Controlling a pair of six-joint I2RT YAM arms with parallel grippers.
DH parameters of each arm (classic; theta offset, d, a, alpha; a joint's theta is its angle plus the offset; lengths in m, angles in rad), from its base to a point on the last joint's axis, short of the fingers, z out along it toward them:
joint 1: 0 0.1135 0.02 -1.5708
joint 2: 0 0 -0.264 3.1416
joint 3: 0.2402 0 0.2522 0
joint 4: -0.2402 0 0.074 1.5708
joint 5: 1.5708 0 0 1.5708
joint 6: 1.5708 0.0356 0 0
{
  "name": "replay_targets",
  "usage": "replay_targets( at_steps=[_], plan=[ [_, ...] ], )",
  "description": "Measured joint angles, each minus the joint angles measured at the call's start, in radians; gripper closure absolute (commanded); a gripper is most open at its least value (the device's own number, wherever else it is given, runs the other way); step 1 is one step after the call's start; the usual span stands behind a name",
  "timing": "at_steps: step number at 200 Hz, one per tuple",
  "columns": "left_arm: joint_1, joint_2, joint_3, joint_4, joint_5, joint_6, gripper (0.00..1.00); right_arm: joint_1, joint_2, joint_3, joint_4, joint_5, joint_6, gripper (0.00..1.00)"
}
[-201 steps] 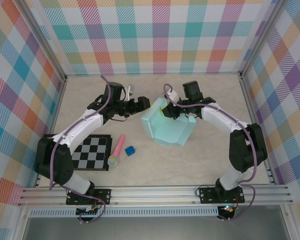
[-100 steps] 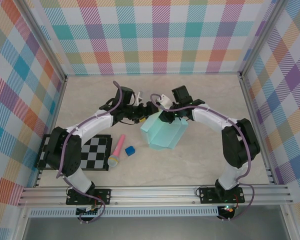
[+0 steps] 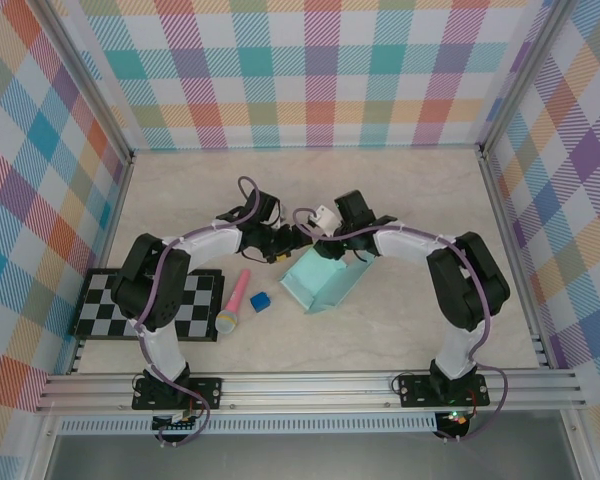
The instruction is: Fold the paper box
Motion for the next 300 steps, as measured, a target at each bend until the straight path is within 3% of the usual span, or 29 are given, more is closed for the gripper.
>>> replay_targets(
  at_steps=[36,83,141,187,234,260,274,300],
  plan=[
    [-0.011,0.007,0.023,-0.052,-0.034,0.023,0.23,0.002,-0.002,-0.008,0.002,0.016,0.005,0.60],
    [-0.011,0.012,0.047,-0.084,-0.034,0.035,0.23,0.002,-0.006,0.102,-0.177,0.017,-0.064,0.54],
    [-0.011,0.014,0.049,-0.087,-0.034,0.033,0.23,0.001,-0.002,0.233,-0.376,0.023,-0.121,0.51],
    [-0.002,0.014,0.049,-0.096,-0.048,0.048,0.20,-0.005,0.070,0.410,-0.539,0.078,-0.076,0.51],
    [0.050,0.000,0.055,-0.172,-0.095,0.134,0.17,-0.087,0.018,0.446,-0.610,0.060,0.164,0.43],
    [0.055,-0.044,0.079,-0.235,-0.151,0.211,0.15,-0.144,-0.085,0.471,-0.648,0.120,0.347,0.29],
    [0.055,-0.070,0.091,-0.249,-0.175,0.241,0.14,-0.160,-0.150,0.487,-0.675,0.145,0.491,0.29],
    [0.055,-0.100,0.100,-0.251,-0.222,0.284,0.13,-0.163,-0.279,0.472,-0.770,0.163,0.914,0.28]
  ],
)
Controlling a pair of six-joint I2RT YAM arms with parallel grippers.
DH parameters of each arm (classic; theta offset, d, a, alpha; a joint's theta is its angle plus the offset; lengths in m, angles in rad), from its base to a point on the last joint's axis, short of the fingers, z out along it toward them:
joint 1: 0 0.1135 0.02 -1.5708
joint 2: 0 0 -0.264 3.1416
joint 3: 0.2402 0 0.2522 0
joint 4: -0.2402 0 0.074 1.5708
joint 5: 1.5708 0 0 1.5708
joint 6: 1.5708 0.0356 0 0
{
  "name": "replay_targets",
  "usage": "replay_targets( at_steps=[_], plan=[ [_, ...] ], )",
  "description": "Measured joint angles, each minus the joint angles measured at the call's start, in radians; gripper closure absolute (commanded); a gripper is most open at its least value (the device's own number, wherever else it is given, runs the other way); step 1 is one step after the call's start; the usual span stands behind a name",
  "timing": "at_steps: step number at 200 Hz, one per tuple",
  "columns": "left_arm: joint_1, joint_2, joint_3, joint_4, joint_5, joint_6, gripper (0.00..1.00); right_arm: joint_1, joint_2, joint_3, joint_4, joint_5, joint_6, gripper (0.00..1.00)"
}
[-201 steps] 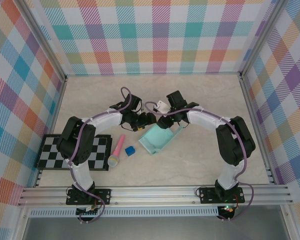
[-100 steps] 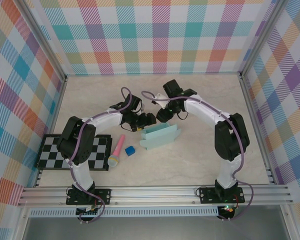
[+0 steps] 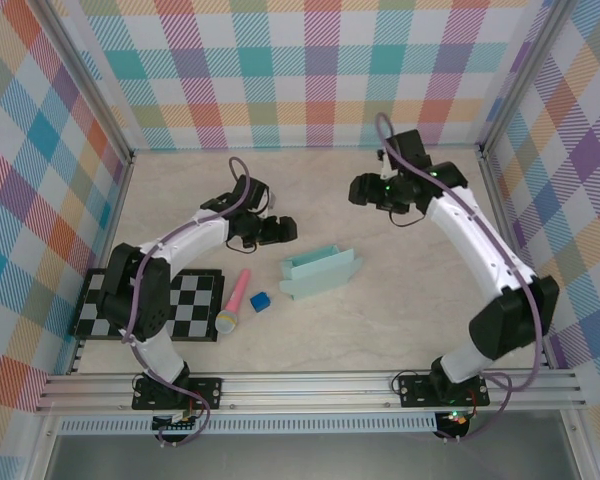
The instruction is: Fold the paper box
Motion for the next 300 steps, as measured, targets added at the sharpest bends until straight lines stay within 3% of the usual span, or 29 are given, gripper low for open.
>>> replay_targets(
  at_steps=[22,52,80,124,146,216,264,300],
  plan=[
    [0.000,-0.014,0.000,0.000,-0.043,0.032,0.12,0.030,-0.076,-0.083,-0.060,-0.034,0.320,0.25],
    [0.000,-0.018,0.000,-0.002,-0.107,0.058,0.11,0.192,-0.023,-0.098,-0.177,-0.063,0.655,0.21],
    [0.000,-0.018,0.000,-0.004,-0.150,0.058,0.10,0.298,0.050,-0.074,-0.210,-0.083,0.834,0.21],
    [0.000,-0.018,-0.001,-0.004,-0.183,0.051,0.09,0.309,0.088,-0.069,-0.205,-0.080,0.972,0.25],
    [0.000,-0.018,-0.001,-0.006,-0.195,0.050,0.08,0.310,0.101,-0.083,-0.187,-0.082,1.000,0.33],
    [0.000,-0.018,-0.001,-0.036,-0.220,0.054,0.05,0.315,0.114,-0.113,-0.178,-0.009,0.961,0.75],
    [0.000,-0.030,-0.001,-0.053,-0.231,0.054,0.03,0.306,0.114,-0.113,-0.177,0.018,0.817,0.83],
    [0.000,-0.051,-0.001,-0.054,-0.231,0.055,0.03,0.264,0.115,-0.073,-0.163,0.029,0.562,0.87]
  ],
)
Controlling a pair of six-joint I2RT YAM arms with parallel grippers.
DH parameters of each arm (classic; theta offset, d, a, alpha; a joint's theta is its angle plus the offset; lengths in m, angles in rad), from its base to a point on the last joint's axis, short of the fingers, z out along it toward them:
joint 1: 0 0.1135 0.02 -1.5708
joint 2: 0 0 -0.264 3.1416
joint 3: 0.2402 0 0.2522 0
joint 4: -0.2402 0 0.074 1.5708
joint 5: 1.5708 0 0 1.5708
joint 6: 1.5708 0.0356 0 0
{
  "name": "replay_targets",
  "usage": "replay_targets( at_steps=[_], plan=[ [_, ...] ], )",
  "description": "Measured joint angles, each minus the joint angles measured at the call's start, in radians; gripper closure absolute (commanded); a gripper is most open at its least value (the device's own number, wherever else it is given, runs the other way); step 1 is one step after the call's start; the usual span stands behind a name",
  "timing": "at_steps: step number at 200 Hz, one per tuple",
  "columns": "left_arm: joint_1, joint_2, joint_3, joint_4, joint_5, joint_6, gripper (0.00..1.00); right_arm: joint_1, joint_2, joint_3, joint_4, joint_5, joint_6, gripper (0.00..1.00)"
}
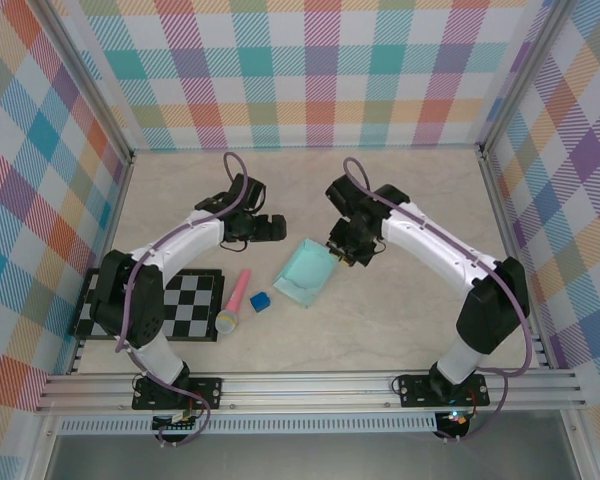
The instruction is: Fold the paper box
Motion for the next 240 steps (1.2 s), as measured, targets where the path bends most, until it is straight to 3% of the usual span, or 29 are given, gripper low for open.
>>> replay_targets(
  at_steps=[40,88,143,163,205,240],
  plan=[
    [0.000,-0.022,0.000,0.002,0.002,0.004,0.02,-0.084,0.003,0.023,0.100,-0.069,-0.472,0.91],
    [0.000,-0.071,-0.034,0.037,0.032,0.020,0.02,-0.118,0.140,0.178,0.010,-0.075,-1.076,0.86],
    [0.000,-0.109,-0.110,0.140,0.118,0.036,0.07,-0.121,0.158,0.133,0.008,0.018,-1.506,0.76],
    [0.000,-0.110,-0.181,0.214,0.169,0.002,0.09,-0.126,0.156,0.124,0.043,0.049,-1.574,0.53],
    [-0.005,-0.102,-0.291,0.324,0.251,-0.093,0.10,-0.128,0.148,0.131,0.116,0.144,-1.555,0.47],
    [-0.044,-0.101,-0.295,0.364,0.288,-0.100,0.11,-0.128,-0.001,0.121,0.156,0.261,-1.259,0.39]
  ],
)
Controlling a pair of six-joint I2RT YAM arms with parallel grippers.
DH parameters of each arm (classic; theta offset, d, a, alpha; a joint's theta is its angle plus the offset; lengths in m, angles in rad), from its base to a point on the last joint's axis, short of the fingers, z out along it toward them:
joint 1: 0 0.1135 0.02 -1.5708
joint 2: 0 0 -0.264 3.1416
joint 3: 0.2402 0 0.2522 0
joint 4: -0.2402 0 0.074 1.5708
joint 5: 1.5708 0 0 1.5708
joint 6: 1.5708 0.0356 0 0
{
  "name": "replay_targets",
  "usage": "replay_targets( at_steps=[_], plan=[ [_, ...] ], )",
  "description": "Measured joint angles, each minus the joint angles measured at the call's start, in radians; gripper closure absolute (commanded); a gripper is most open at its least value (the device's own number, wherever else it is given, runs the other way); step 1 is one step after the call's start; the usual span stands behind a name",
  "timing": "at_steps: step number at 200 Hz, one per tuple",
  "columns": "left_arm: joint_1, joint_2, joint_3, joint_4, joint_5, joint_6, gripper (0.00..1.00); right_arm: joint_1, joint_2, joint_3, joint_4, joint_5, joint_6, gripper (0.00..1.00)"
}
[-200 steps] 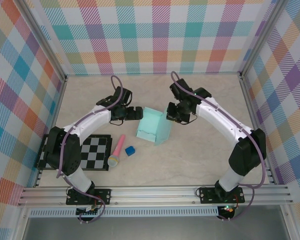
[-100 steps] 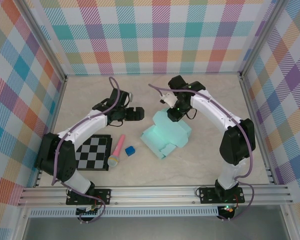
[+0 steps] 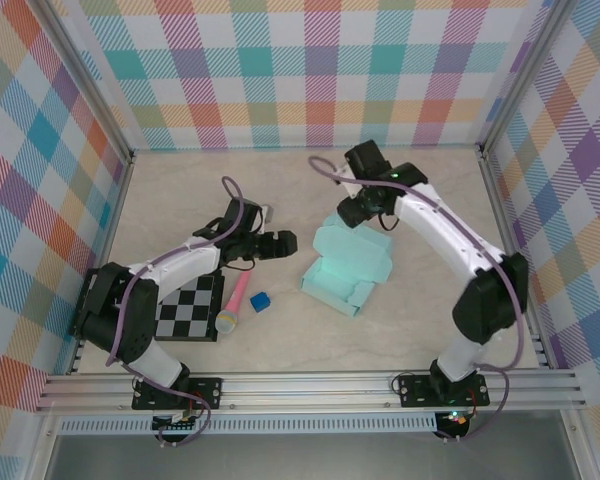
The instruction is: Fold the paper box
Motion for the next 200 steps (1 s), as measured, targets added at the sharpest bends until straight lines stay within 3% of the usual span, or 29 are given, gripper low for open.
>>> replay_targets(
  at_steps=[16,45,62,80,99,114,139,160,200],
  plan=[
    [-0.028,0.000,-0.006,0.016,0.015,0.000,0.14,0.000,-0.173,-0.087,0.047,0.028,0.225,0.39],
    [-0.063,0.000,-0.029,0.027,0.031,-0.004,0.18,-0.003,-0.559,-0.406,0.056,-0.007,0.695,0.46],
    [-0.073,0.000,-0.038,0.027,0.032,-0.007,0.21,0.000,-0.681,-0.571,0.003,-0.079,0.927,0.47],
    [-0.083,0.000,-0.039,0.024,0.034,-0.007,0.23,0.020,-0.739,-0.738,-0.006,-0.157,1.061,0.48],
    [-0.089,0.000,-0.040,0.008,0.044,-0.007,0.24,0.039,-0.846,-0.925,0.035,-0.215,1.073,0.52],
    [-0.089,-0.002,-0.052,0.005,0.051,-0.006,0.25,0.043,-1.031,-1.072,0.066,-0.240,1.041,0.59],
    [-0.092,-0.023,-0.105,0.003,0.063,0.006,0.28,0.043,-1.258,-1.224,0.121,-0.296,1.000,0.56],
    [-0.101,-0.050,-0.160,0.022,0.082,0.039,0.33,0.043,-1.242,-1.261,0.173,-0.346,0.960,0.55],
    [-0.162,-0.080,-0.241,0.079,0.061,0.121,0.38,0.043,-1.048,-1.261,0.321,-0.391,0.874,0.55]
  ],
)
